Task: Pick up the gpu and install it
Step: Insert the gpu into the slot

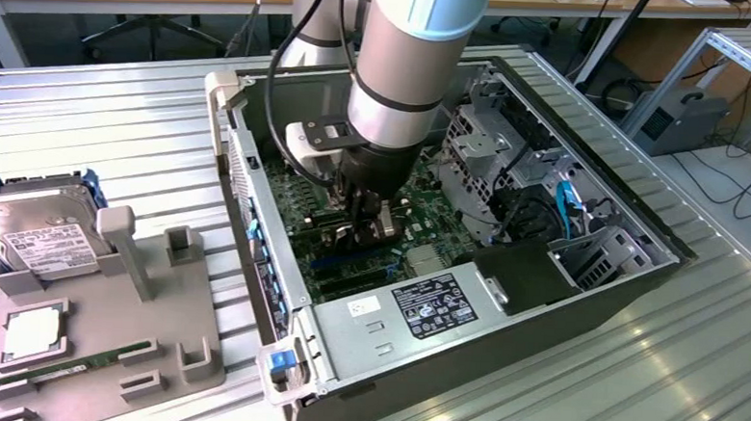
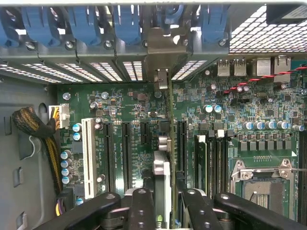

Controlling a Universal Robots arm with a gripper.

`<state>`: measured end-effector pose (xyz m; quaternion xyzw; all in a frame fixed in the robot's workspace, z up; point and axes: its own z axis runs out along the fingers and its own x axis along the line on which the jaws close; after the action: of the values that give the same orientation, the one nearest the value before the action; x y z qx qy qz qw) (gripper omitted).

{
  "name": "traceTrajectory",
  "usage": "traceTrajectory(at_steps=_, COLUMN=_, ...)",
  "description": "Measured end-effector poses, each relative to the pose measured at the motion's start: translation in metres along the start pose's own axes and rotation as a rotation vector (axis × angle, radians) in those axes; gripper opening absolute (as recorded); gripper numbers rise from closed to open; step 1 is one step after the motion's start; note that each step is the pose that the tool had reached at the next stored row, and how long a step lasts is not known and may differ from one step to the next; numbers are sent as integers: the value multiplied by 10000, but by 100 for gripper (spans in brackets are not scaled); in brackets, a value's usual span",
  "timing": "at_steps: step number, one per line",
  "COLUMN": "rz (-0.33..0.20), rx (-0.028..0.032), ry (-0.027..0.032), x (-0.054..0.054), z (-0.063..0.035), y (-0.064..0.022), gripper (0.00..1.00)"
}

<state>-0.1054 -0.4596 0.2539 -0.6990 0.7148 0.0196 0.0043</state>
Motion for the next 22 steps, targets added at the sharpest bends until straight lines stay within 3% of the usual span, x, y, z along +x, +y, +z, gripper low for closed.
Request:
traceTrajectory(at_steps=1, rz=0, rx=0, ry=3, x=0, z=-1, y=0, gripper=28)
traceTrajectory(at_steps=2, rz=0, rx=-5, ry=11, x=1, z=-5, y=1, gripper=35)
traceTrajectory(at_steps=9, rz=0, rx=-5, ry=11, x=1, z=-5, y=0, gripper=35)
traceTrajectory(at_steps=12, rz=0, rx=-4, ry=10, x=1, z=-5, y=0, gripper=42)
traceTrajectory(at_steps=13, rz=0, rx=-5, ry=11, x=1, z=-5, y=0, gripper=48)
traceTrajectory(at_steps=22, rz=1, rx=-7, ry=16, x=-1, z=-87, y=3, gripper=48)
